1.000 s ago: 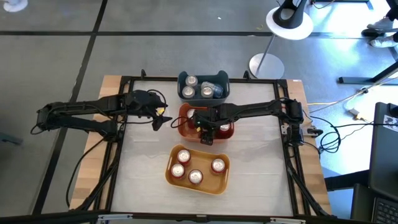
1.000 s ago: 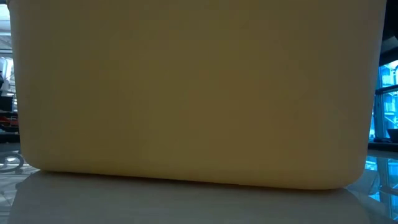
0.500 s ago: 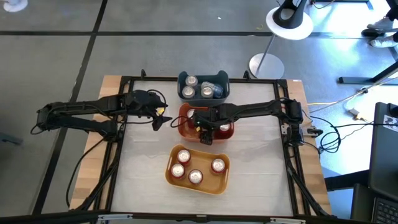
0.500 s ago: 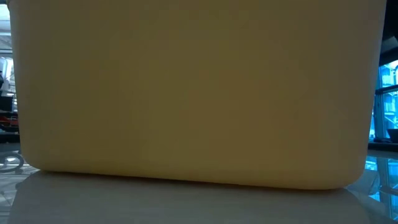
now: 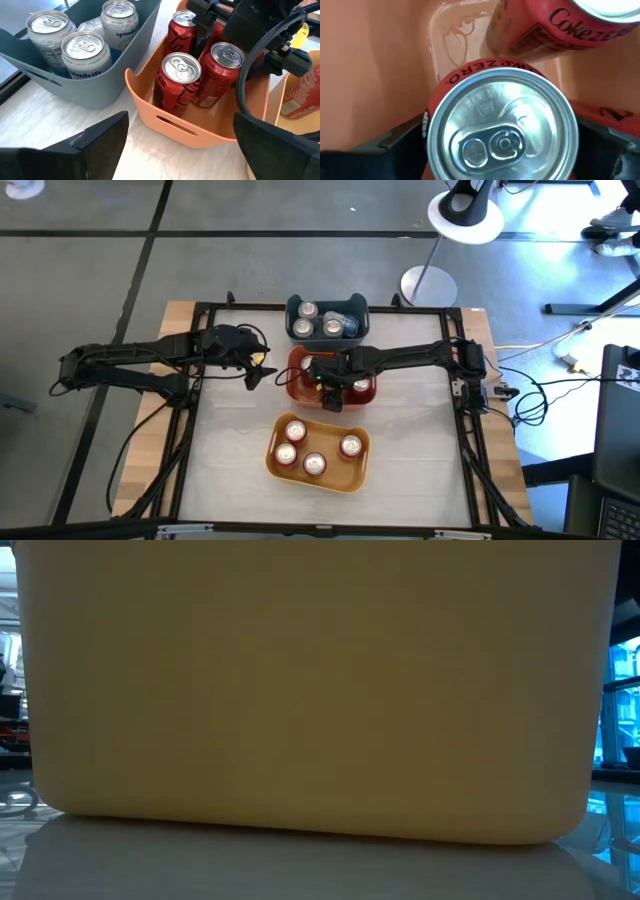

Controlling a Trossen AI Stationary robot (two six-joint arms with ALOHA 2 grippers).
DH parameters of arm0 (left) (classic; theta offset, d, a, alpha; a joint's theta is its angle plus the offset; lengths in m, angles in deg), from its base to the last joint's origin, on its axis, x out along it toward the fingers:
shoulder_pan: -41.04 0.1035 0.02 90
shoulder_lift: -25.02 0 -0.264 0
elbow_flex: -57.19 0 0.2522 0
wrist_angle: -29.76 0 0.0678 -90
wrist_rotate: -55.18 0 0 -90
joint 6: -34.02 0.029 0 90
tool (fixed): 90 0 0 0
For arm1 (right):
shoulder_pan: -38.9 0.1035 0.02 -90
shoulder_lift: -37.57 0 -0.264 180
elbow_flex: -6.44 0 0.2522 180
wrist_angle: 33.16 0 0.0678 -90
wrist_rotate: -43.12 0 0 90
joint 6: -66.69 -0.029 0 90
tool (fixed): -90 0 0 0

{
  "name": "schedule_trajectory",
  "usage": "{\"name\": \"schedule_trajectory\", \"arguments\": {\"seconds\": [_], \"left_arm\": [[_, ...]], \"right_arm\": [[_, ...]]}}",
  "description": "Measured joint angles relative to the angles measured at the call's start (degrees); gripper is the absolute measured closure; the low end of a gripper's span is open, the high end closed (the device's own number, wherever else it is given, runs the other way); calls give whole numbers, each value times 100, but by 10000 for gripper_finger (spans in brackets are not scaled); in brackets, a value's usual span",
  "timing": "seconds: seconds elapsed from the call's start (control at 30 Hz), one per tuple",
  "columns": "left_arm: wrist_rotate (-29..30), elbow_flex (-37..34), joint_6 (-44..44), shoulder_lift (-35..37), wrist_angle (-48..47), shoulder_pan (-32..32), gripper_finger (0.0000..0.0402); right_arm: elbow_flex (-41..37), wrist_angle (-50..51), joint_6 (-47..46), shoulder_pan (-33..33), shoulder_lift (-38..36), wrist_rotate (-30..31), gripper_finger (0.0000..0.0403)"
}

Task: Sort soda cans
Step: Put the red soda can into the orange bin, then adjust the bins

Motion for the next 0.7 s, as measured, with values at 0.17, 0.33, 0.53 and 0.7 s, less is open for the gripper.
{"name": "schedule_trajectory", "arguments": {"seconds": [0.17,0.33,0.53,0.7], "left_arm": [[0,0,50,0,0,0,54],[-1,0,102,0,-6,0,54],[-1,0,115,0,-7,0,54],[-1,0,152,0,-10,0,54]], "right_arm": [[300,362,22,4,1,-1,24],[583,726,0,11,-113,1,24],[637,989,-48,20,-400,-1,24],[637,1060,-25,52,-598,1,24]]}}
